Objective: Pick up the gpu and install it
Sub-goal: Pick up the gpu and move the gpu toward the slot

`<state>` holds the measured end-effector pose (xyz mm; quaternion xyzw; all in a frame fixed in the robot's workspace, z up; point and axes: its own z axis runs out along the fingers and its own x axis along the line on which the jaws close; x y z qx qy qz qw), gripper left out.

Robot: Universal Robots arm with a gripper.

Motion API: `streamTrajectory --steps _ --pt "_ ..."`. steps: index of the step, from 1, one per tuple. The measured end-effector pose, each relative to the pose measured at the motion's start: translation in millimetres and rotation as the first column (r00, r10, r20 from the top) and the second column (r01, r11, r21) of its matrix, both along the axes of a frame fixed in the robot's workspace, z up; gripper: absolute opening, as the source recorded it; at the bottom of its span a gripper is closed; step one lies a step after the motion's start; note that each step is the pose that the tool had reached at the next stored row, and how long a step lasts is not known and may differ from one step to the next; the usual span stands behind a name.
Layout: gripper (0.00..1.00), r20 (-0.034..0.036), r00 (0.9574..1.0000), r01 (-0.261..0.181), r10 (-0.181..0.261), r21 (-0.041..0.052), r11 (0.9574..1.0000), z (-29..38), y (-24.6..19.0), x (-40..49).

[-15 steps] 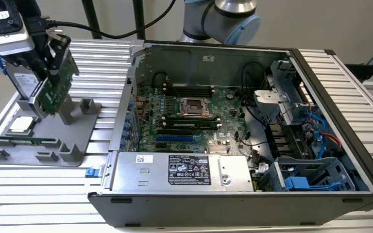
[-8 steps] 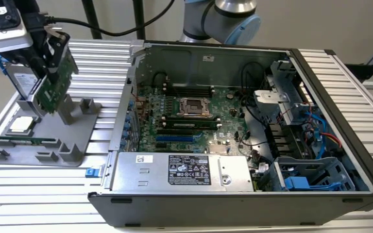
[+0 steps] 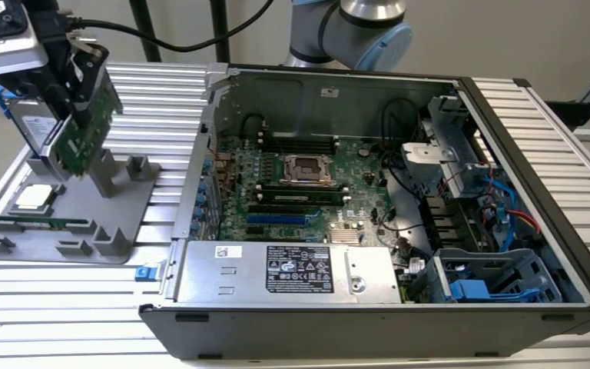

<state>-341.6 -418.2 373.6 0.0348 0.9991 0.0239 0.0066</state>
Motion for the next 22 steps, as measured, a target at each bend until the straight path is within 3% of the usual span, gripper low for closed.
streamTrajectory --steps 22 --pt "0.0 0.0 1.0 0.0 0.0 0.0 1.0 15.7 0.0 0.0"
